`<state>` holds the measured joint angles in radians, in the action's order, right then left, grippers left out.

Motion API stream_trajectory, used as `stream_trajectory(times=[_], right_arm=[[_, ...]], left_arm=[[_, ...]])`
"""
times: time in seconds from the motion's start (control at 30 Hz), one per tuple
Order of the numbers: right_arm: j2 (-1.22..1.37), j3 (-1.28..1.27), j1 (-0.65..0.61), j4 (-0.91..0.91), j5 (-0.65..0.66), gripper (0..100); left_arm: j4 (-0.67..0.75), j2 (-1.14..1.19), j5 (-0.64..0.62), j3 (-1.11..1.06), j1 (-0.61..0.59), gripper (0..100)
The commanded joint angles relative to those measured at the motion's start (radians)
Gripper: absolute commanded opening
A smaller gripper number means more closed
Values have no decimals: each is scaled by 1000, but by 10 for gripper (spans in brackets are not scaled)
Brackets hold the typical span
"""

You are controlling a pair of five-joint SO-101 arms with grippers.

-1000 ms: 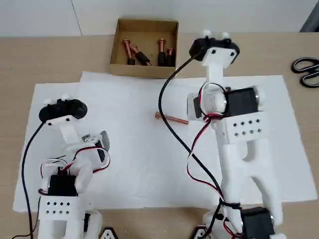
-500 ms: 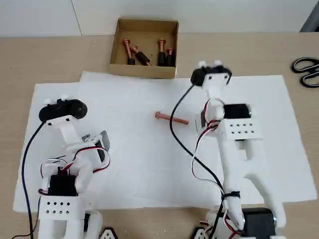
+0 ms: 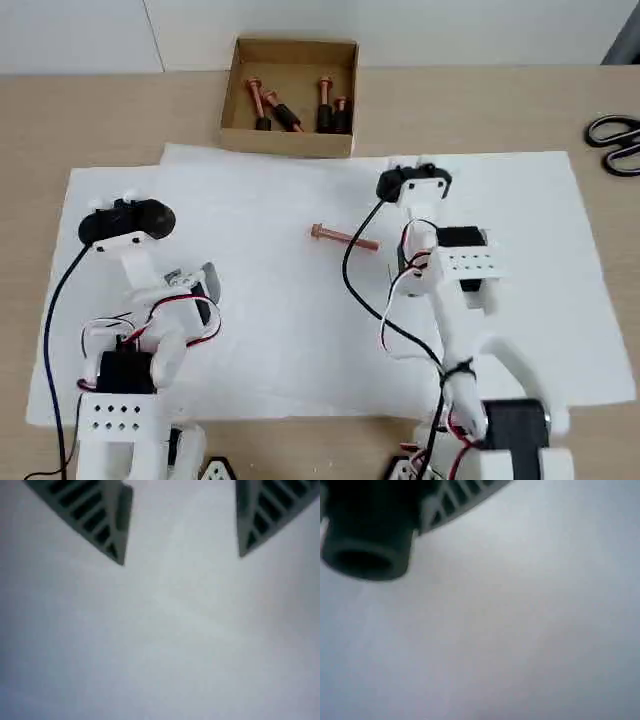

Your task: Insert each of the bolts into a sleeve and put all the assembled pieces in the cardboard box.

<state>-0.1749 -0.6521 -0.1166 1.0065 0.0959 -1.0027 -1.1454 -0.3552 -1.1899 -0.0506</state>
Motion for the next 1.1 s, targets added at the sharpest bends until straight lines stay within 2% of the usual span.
stream_trajectory(times=[0.0,0.43,0.63,0.87,1.07], right_arm=[[50,37,5,-10,11,72],[102,230,4,160,12,107],[110,232,-28,160,12,110],[176,236,-50,159,12,206],[188,238,-50,151,12,190]], left_arm=[[21,-15,3,7,9,141],[21,-15,3,5,9,141],[21,-15,3,5,9,141],[21,-15,3,4,9,141],[21,-15,3,4,9,141]])
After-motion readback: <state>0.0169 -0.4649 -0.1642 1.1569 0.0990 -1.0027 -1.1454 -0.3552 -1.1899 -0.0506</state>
